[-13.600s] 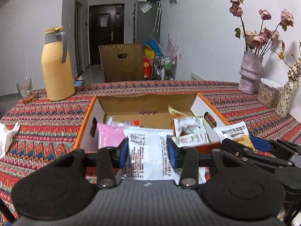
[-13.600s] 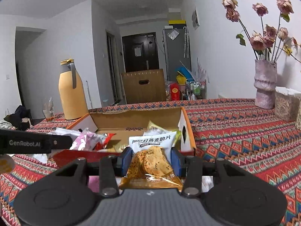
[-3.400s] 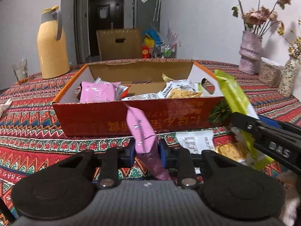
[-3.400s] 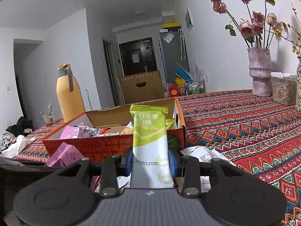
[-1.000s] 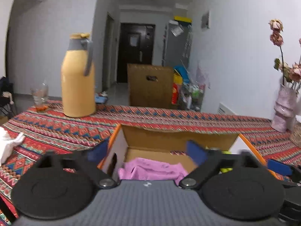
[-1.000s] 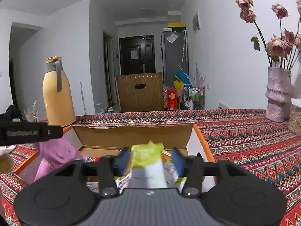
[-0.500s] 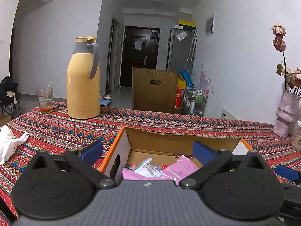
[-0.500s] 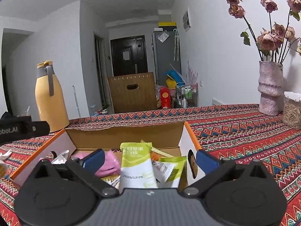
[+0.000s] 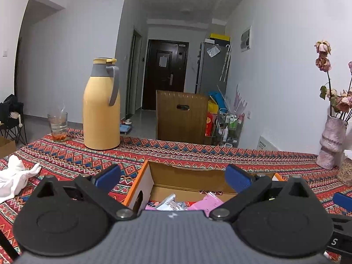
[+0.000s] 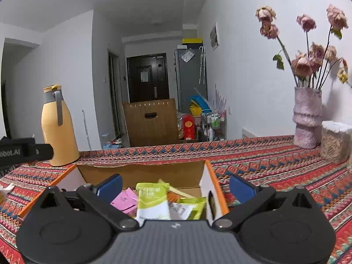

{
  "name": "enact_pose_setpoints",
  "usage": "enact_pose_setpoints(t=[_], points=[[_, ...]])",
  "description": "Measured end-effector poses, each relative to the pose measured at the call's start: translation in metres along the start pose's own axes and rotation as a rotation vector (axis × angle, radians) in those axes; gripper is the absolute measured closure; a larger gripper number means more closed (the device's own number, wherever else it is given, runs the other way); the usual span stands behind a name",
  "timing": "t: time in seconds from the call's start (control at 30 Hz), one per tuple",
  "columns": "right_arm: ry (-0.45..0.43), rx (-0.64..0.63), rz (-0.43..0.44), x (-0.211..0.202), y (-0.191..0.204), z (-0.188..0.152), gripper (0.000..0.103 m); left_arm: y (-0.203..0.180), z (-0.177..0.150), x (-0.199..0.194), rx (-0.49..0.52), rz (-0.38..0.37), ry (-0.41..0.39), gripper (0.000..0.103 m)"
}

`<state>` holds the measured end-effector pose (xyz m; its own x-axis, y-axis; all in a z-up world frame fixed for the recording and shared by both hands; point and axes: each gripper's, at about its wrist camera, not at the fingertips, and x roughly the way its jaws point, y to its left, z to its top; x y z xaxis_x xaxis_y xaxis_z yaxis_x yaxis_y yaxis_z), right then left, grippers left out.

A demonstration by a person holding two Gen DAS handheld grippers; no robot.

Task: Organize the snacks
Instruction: 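Move both tools back toward the white packets on the table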

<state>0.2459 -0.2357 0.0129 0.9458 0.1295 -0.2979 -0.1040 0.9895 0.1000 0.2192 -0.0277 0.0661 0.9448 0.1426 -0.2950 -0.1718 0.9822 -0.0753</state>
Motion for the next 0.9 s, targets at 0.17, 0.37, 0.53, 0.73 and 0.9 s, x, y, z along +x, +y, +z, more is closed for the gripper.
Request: enact_pose_setpoints(t=[0.17,0.37,0.53,0.73,0.9], points=[[-0.001,-0.022,0.003,-0.022,-0.012,0.0,0.0,0.003,-0.002,-0.014,0.003,-0.007,0.014,0.0],[0.019,-0.08,0.0,-0.047,-0.028,-0.011,0.0,0.011,-0.014,-0.031,0.018,-0.019,0.048,0.0],[0.047,-0.114,-0.004,-0.064,-0.043,-0.029,0.0,0.019,-0.033,-0.04,0.021,-0.027,0.092,0.0],[0.09,-0.108,-0.024,-0.077,-0.058,-0.05,0.0,0.025,-0.056,-0.047,0.037,-0.043,0.137,0.0],[0.109,-0.082,-0.047,-0.083,-0.069,-0.062,0.0,0.03,-0.075,-0.047,0.043,-0.046,0.147,0.0]])
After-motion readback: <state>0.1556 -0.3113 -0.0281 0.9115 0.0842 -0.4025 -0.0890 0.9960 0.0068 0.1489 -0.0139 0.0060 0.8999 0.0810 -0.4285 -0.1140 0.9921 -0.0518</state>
